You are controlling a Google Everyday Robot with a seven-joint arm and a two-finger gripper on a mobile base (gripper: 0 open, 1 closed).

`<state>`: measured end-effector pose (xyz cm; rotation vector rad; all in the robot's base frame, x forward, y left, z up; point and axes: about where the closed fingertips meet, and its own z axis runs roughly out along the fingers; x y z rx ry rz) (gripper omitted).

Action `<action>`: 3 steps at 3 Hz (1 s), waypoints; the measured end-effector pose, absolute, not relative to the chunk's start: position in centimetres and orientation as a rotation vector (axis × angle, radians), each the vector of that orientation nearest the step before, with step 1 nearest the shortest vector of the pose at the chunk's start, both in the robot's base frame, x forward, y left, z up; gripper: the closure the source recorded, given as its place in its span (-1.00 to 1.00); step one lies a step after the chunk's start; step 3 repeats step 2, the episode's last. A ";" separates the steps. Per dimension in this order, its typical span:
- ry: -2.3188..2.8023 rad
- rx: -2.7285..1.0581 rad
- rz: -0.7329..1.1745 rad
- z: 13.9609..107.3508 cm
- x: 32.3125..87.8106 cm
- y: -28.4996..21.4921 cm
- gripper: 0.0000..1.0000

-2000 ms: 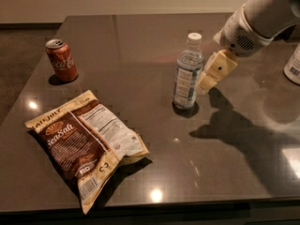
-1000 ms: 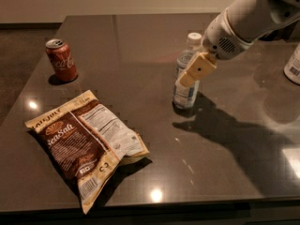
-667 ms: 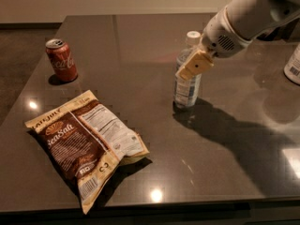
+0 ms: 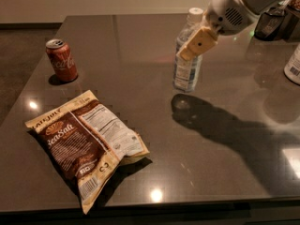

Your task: Pick blue plastic bottle

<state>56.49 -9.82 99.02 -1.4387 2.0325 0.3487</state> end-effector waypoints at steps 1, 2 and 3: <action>1.985 -1.465 0.365 102.4 56.7 -9.5 1.00; 1.985 -1.465 0.365 102.4 56.7 -9.5 1.00; 1.985 -1.465 0.365 102.4 56.7 -9.5 1.00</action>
Offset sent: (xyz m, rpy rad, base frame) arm 0.0015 0.0030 0.0271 0.0141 -0.0114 0.0315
